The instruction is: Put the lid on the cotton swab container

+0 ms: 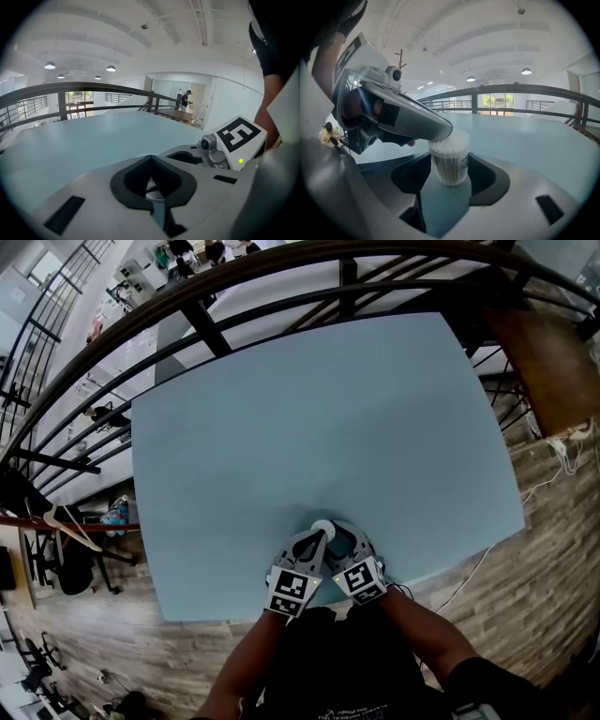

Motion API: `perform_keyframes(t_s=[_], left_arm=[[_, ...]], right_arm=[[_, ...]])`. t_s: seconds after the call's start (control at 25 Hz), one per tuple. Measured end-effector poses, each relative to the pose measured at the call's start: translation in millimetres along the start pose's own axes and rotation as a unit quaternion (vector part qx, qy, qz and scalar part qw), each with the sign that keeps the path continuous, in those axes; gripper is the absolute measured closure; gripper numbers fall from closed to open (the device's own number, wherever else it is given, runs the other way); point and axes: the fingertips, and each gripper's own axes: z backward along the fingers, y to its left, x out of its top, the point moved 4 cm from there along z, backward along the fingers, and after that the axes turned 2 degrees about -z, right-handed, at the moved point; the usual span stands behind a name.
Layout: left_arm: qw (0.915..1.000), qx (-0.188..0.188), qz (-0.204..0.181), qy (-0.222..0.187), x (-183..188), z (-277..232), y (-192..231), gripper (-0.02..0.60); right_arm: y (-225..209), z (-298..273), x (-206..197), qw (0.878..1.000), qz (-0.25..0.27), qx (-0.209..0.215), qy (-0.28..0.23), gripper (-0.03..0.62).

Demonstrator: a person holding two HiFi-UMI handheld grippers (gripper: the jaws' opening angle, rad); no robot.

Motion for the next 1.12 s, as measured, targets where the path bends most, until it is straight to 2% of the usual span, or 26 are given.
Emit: perform_keyframes(t_s=[0.44,0.6,0.68,1.12], left_arm=[[0.9996,-0.004,0.027,0.002,-0.1,-0.2,2.5,0.572],[0.9999,-0.008,0.013,0.007,0.7,-1.2,0.5,0.572],[0.9997,-0.008,0.019,0.009,1.5,-0.3,0.9,0.572],[0.9987,0.007,0.035,-0.037,15.3,35.8,5.0,0.571]], right_arm=[[0.5,-1.3,-2.0,1.000,0.002,-0.002,0.002,0.345],[0.7,-0.5,-4.1,1.000,0.005,-0.002,0.002,0.345],[1.0,-0.5,-4.8,1.000,0.005,-0.002,0.003,0.344],[2.7,23.8,3.4,1.000,0.010,-0.003,0.003,0.313]])
